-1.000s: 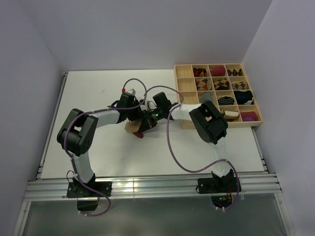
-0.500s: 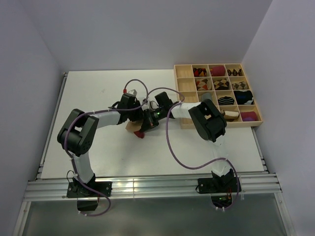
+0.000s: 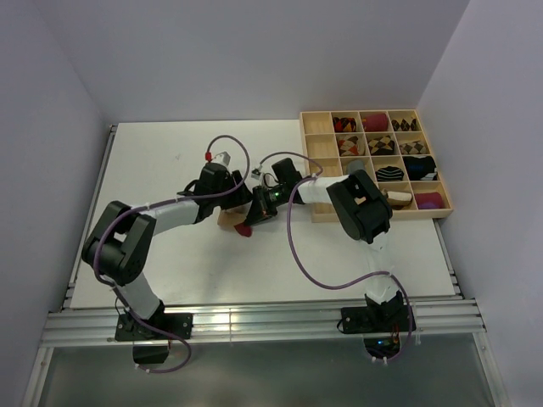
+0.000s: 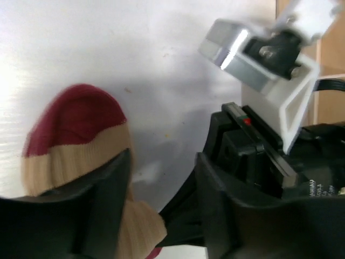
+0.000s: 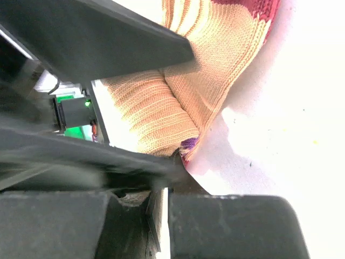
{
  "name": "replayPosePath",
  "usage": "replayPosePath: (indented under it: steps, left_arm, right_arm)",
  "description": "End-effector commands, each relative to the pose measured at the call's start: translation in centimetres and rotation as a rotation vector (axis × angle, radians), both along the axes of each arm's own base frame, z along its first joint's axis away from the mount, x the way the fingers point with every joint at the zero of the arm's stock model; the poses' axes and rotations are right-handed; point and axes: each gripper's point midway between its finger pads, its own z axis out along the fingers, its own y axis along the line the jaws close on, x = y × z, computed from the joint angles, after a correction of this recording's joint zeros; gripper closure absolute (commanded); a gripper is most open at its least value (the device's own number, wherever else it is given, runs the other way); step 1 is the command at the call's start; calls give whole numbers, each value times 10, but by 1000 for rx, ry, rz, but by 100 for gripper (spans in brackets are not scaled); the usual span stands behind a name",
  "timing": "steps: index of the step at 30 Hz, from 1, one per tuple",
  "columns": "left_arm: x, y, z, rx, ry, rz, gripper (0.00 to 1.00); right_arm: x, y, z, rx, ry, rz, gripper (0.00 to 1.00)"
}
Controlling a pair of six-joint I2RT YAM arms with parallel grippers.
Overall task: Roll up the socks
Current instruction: Roll the sock at the center of the board.
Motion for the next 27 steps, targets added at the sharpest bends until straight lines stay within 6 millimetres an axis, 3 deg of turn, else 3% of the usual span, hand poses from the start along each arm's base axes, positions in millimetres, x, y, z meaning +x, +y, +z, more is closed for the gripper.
replayPosePath:
  steps: [1,6,11,12,14,15,18,27]
  left_arm:
    - [11,-2,47,-48,-115,29,40]
    - [10,6,79,-105,-124,128,33]
    - [-12,53,96,-144,-90,406,25]
    - [-25,64,79,-146,-44,460,23]
    - [-38,71,81,-187,-43,486,17]
    - [-50,77,64,-183,-6,507,16]
    - [-66,83,47,-201,23,517,15]
    - [-66,84,26,-224,31,543,14]
  right_arm:
    - [7,-11,-29,-89,2,-51,100]
    - [7,-10,-28,-102,-13,-50,100]
    - [7,-10,-24,-106,-32,-49,100]
    - [7,-9,-24,-108,-35,-48,100]
    - [7,-8,-22,-111,-44,-46,100]
    - [7,-8,-21,-111,-48,-45,100]
    - [7,-6,-19,-118,-61,-42,100]
    - [3,1,-15,-130,-83,-26,100]
